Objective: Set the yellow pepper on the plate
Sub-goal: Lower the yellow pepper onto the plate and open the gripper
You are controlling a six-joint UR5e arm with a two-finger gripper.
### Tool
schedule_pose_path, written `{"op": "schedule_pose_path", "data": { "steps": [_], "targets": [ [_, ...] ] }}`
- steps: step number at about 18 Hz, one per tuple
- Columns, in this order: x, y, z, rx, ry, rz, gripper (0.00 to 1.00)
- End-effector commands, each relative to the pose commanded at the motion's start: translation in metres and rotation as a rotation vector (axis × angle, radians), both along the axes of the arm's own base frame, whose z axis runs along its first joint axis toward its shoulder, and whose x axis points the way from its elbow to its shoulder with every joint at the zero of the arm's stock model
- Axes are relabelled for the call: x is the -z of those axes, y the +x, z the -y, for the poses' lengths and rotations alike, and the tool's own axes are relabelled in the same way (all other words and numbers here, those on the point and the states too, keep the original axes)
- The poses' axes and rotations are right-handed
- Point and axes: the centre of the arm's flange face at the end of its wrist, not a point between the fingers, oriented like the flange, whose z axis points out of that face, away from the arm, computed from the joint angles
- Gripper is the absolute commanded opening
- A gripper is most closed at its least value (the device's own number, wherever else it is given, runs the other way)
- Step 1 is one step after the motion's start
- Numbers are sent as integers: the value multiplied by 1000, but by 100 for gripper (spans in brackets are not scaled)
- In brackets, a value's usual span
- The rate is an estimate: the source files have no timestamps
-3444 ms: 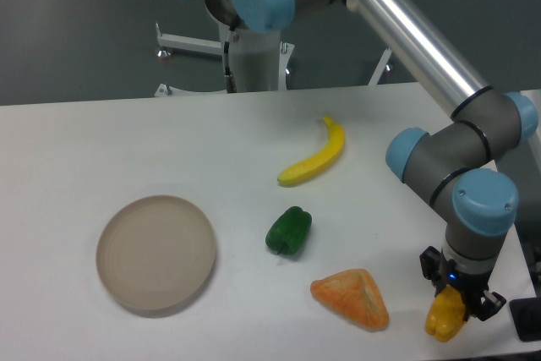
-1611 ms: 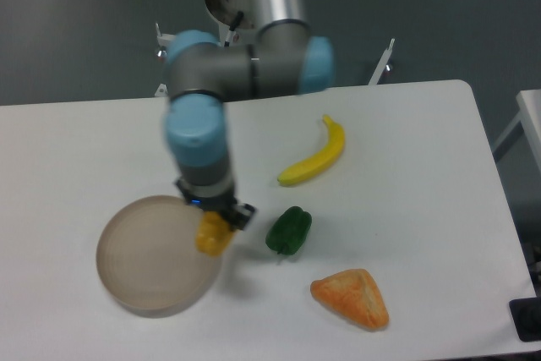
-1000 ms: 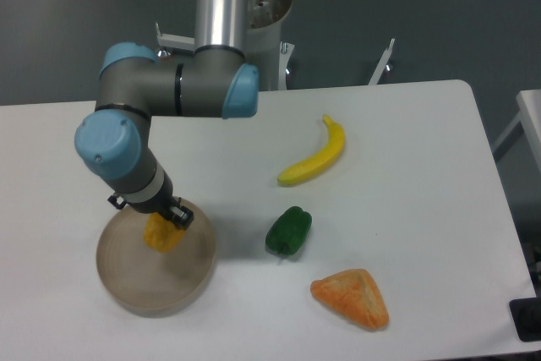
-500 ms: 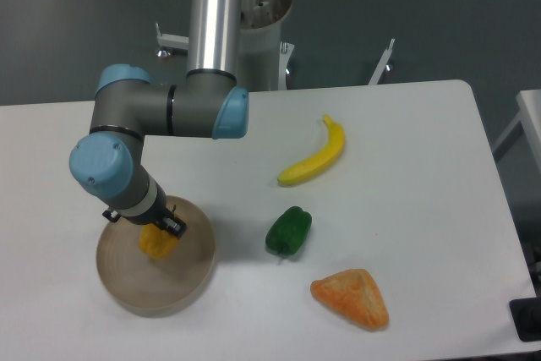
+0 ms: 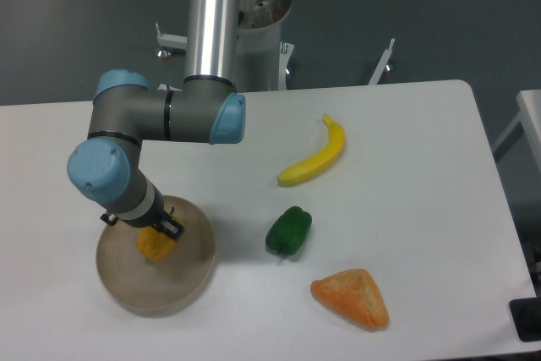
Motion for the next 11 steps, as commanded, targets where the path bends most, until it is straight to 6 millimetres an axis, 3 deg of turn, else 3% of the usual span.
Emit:
{"op": "schedule_pose_path", "data": {
  "steps": [11],
  "targets": [
    [0, 0, 0, 2, 0, 0, 53]
  ]
}}
